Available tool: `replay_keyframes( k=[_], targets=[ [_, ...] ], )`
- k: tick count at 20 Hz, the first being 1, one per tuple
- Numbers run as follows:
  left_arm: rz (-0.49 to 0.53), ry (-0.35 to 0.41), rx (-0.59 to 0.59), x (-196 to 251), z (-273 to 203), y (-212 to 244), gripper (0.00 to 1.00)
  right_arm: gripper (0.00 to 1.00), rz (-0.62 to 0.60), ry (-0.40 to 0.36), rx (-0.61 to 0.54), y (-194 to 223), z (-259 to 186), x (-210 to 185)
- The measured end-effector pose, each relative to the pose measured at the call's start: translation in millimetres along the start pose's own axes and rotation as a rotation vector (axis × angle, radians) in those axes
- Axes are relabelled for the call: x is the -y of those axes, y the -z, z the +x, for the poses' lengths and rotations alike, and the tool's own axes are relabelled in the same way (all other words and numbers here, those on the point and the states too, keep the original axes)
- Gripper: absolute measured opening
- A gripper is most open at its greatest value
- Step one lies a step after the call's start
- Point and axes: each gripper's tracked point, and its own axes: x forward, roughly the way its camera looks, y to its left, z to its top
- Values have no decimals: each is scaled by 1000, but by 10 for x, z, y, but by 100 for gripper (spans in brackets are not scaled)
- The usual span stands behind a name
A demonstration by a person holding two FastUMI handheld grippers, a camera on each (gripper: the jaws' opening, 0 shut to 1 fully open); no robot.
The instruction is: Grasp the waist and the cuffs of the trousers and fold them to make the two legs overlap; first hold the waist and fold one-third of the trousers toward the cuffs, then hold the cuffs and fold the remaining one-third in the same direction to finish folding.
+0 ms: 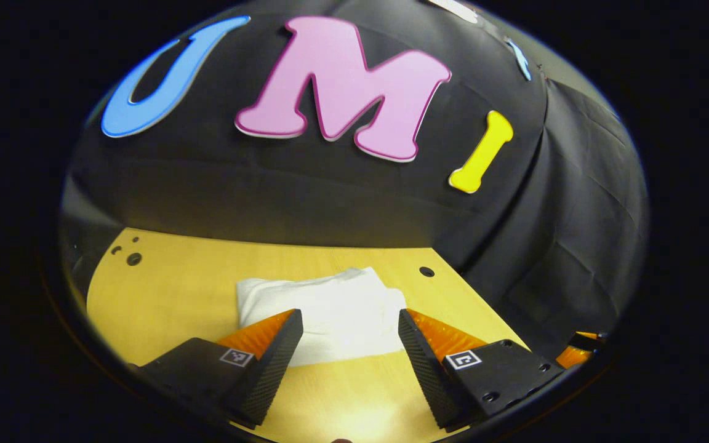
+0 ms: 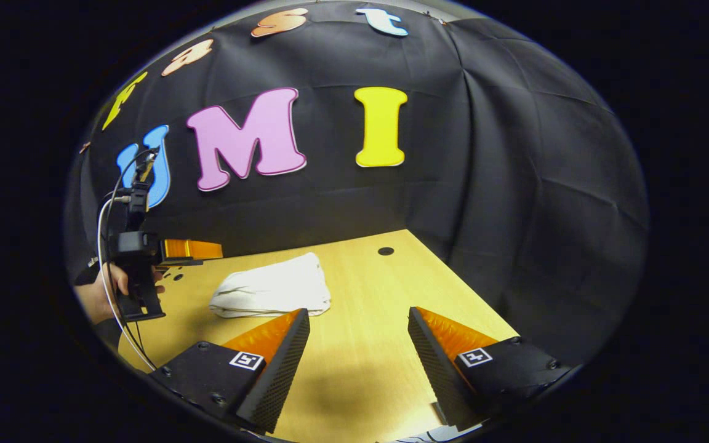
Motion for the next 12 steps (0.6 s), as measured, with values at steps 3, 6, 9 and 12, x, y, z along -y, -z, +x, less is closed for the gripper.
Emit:
replay_keyframes(
  k=[3,6,9,12],
  targets=[
    [78,-52,62,-194,-840,45,97,98,-12,-19,25,-24,-287,-251],
    [109,-87,106,-273,-1590,178,97,98,14,-30,26,97,-572,-485],
    [55,-136,120,-375,-2214,448,97,98,33,-28,16,311,-840,-635],
    [14,-173,104,-499,-2687,833,97,98,-10,-47,-14,500,-1085,-767]
  ],
)
